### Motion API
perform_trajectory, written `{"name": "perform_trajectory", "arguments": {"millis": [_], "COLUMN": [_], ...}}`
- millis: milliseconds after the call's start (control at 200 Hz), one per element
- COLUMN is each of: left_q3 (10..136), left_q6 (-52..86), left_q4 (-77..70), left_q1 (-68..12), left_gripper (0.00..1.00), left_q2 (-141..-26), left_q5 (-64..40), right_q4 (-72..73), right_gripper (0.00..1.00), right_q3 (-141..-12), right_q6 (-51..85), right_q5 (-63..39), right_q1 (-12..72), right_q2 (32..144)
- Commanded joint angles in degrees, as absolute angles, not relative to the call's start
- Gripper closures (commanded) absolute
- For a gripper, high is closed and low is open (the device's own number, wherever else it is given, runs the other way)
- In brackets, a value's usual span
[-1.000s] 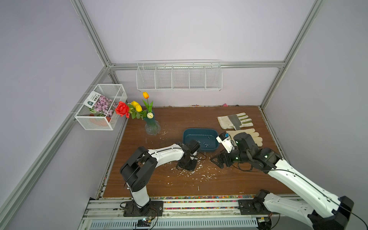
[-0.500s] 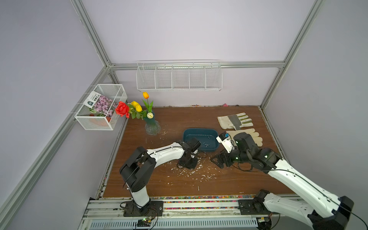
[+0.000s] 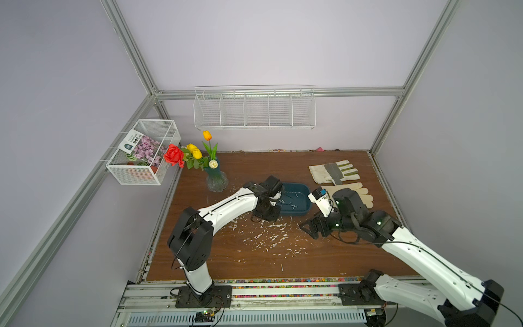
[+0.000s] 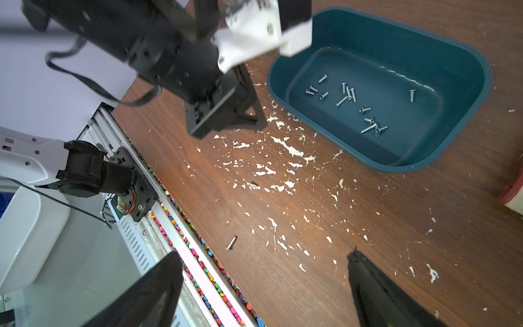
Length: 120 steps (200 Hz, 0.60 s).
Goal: Put the screws on the desktop into the storage box
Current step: Pick up the screw from the center of the board, then place the screw in the storage box.
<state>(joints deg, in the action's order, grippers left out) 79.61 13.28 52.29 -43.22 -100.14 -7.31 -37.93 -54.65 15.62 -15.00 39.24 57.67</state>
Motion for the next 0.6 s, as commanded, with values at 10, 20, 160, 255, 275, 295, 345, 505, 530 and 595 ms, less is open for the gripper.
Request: {"name": "perform_trajectory", "arguments": {"millis": [10, 20, 160, 255, 275, 295, 345, 505, 530, 595], "left_q3": [86.4, 87.1, 95.3, 100.2, 101.1, 101.8, 103.2, 103.5, 103.3, 102.5], "left_q6": [9.5, 9.4, 8.0, 7.7, 7.5, 7.3, 7.0, 6.5, 6.5, 6.5], "left_q4": [56.6, 56.9, 57.9, 58.3, 58.5, 58.8, 59.2, 59.1, 59.1, 59.0], "left_q1": [-41.5, -41.4, -39.1, -38.1, -38.1, -38.1, -38.1, -38.0, -37.9, -37.8], "left_gripper": [0.93, 0.93, 0.93, 0.93, 0.91, 0.87, 0.81, 0.60, 0.60, 0.59], "left_q2": [-102.5, -102.9, -107.1, -110.4, -111.2, -111.7, -112.6, -112.6, -112.4, -111.6], "left_q5": [-6.2, -5.9, -6.0, -7.1, -7.1, -7.1, -7.1, -6.6, -6.6, -6.5], "right_q4": [-37.4, -37.5, -37.4, -37.4, -37.4, -37.6, -37.6, -37.5, -37.6, -37.6], "right_gripper": [0.06, 0.06, 0.06, 0.06, 0.06, 0.06, 0.06, 0.06, 0.06, 0.06], "right_q3": [-53.7, -53.8, -53.8, -53.7, -53.7, -53.7, -53.7, -53.6, -53.7, -53.7], "right_q6": [16.0, 16.0, 15.9, 16.0, 16.0, 15.9, 15.9, 15.9, 16.0, 16.0], "right_q5": [-14.2, -14.1, -14.2, -14.1, -14.0, -13.9, -13.7, -13.6, -13.6, -13.5], "right_q1": [39.1, 39.1, 39.1, 39.1, 39.1, 39.1, 39.1, 39.1, 39.1, 39.1], "right_q2": [56.3, 56.3, 56.2, 55.7, 55.7, 55.6, 55.5, 56.2, 56.4, 56.6]}}
